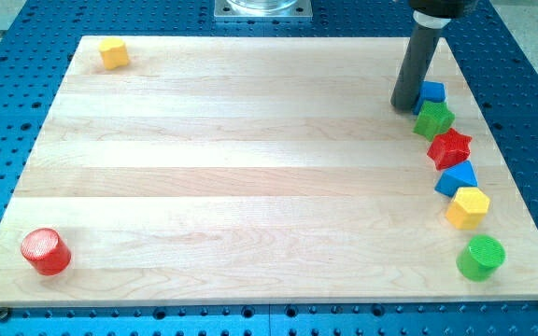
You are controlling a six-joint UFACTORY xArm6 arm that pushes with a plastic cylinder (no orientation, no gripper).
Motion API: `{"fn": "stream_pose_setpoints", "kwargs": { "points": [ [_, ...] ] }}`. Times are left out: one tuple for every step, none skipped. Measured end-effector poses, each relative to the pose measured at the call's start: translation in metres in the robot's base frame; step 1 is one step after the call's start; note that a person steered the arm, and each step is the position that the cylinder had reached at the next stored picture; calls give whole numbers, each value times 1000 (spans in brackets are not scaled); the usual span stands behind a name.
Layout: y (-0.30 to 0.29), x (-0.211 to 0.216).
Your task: Move your arm to the left of the yellow heart
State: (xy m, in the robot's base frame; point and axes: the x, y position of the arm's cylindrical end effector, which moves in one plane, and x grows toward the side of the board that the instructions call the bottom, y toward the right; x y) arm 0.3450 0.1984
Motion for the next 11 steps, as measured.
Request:
{"fn": "stream_pose_setpoints", "kwargs": {
  "points": [
    [-25,-22],
    [-99,-78],
    [-209,-23],
    [-312,50],
    [-467,33],
    [-503,12],
    [-503,-8],
    [-503,-28],
    [-503,-68],
    [-501,-95],
    [-457,-95]
  ]
}}
